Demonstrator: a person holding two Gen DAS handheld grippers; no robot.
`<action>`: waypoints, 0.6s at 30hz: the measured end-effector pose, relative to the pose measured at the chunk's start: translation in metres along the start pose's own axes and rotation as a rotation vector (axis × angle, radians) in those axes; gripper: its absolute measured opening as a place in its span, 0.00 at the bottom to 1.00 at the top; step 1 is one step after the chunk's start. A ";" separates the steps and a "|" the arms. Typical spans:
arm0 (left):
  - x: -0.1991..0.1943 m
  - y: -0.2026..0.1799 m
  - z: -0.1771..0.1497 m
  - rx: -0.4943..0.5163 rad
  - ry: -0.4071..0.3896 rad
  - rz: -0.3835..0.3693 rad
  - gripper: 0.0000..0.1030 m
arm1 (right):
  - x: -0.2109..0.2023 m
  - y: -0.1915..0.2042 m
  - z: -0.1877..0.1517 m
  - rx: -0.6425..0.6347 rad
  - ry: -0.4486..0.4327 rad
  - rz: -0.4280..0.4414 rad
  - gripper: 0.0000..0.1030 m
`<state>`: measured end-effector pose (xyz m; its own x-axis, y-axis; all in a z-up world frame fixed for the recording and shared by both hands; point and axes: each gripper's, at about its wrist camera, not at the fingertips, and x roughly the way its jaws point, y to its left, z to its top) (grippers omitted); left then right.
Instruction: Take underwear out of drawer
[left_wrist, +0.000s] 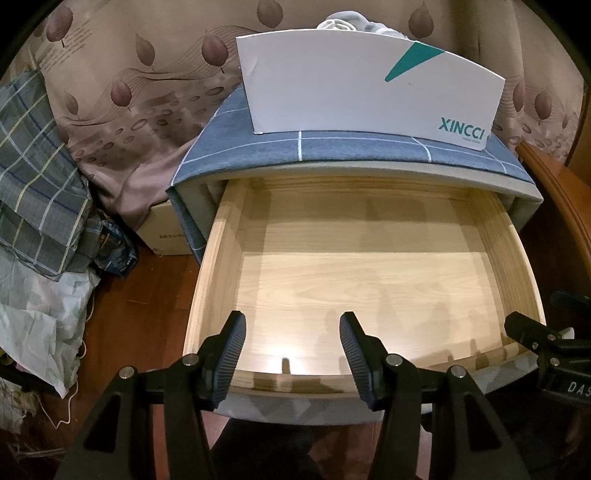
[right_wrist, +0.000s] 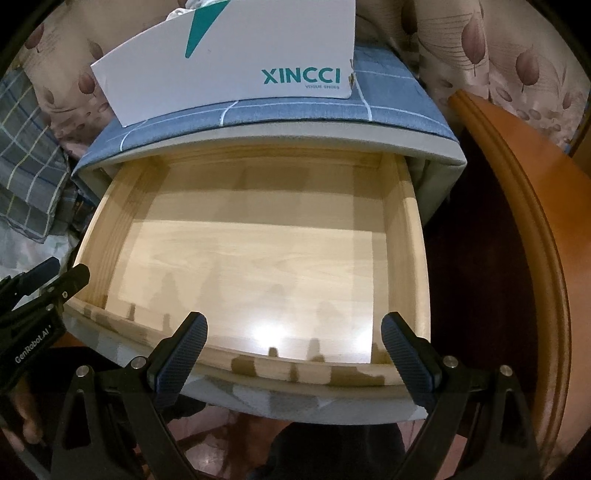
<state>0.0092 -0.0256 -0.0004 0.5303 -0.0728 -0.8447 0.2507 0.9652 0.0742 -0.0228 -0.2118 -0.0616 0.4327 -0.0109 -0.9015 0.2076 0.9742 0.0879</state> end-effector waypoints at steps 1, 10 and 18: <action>0.000 0.000 0.000 0.003 0.001 0.001 0.53 | 0.000 0.000 0.000 0.002 0.000 0.002 0.91; 0.001 -0.003 -0.001 0.012 0.003 0.006 0.53 | 0.001 -0.001 0.000 0.008 0.002 0.001 0.91; 0.000 -0.004 -0.001 0.018 0.003 0.005 0.53 | 0.001 0.000 0.000 0.008 0.002 0.002 0.91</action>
<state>0.0080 -0.0290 -0.0013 0.5293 -0.0674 -0.8458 0.2625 0.9609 0.0877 -0.0221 -0.2121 -0.0622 0.4316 -0.0084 -0.9020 0.2141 0.9723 0.0934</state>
